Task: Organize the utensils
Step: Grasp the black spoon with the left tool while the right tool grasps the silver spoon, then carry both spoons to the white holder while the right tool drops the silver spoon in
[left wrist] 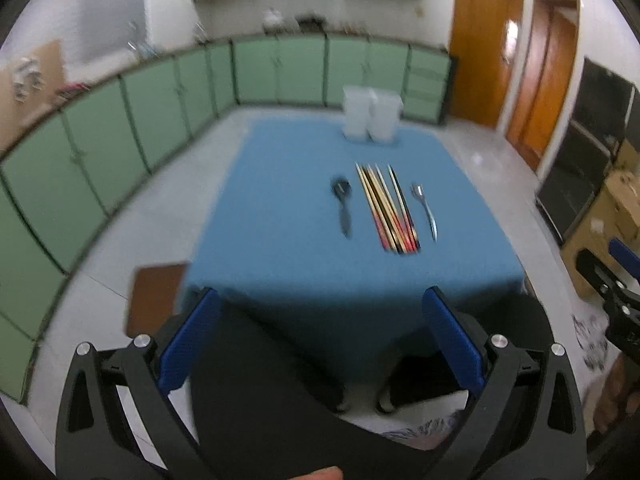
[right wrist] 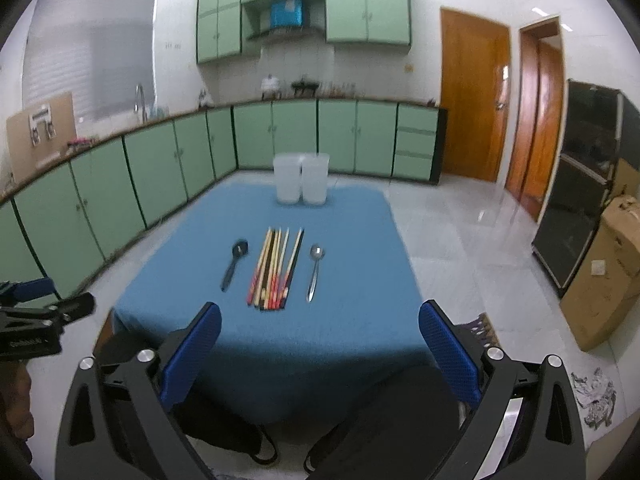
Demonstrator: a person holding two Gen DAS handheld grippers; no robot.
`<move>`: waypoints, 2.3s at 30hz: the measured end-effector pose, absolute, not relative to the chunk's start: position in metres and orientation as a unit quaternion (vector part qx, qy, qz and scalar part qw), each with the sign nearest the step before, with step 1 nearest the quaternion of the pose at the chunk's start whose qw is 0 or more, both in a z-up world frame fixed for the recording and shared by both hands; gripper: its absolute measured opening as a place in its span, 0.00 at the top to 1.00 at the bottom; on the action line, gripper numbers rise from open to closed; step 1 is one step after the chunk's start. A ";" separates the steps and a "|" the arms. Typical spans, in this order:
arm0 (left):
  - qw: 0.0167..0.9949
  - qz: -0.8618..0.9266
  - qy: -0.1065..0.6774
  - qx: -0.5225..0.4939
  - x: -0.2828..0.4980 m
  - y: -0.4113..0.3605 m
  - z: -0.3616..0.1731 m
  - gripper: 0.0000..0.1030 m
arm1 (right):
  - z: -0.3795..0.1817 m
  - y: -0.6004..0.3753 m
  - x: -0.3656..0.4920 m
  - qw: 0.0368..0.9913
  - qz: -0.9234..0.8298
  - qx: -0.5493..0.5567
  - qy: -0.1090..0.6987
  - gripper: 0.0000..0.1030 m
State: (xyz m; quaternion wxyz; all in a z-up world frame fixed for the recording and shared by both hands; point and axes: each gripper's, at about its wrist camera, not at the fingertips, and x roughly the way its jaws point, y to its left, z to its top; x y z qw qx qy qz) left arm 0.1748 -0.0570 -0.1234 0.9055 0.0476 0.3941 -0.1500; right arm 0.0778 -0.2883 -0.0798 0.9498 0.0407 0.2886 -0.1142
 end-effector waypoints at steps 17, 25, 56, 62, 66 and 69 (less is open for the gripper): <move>0.845 -0.166 0.505 0.062 0.331 -0.114 -0.268 0.05 | -0.220 -0.340 0.234 0.891 -0.075 0.092 0.438 0.44; 0.859 -0.147 0.482 0.091 0.347 -0.130 -0.286 0.04 | -0.240 -0.345 0.267 0.894 -0.063 0.083 0.436 0.52; 0.862 -0.212 0.457 0.052 0.371 -0.141 -0.225 0.89 | -0.177 -0.349 0.296 0.919 -0.024 0.080 0.386 0.91; 0.866 -0.230 0.440 0.055 0.384 -0.143 -0.192 0.89 | -0.150 -0.355 0.316 0.920 -0.017 0.069 0.386 0.91; 0.868 -0.239 0.430 0.061 0.395 -0.143 -0.172 0.89 | -0.135 -0.362 0.328 0.917 -0.010 0.071 0.393 0.91; 0.867 -0.246 0.428 0.066 0.403 -0.146 -0.159 0.89 | -0.125 -0.365 0.337 0.914 -0.003 0.064 0.400 0.91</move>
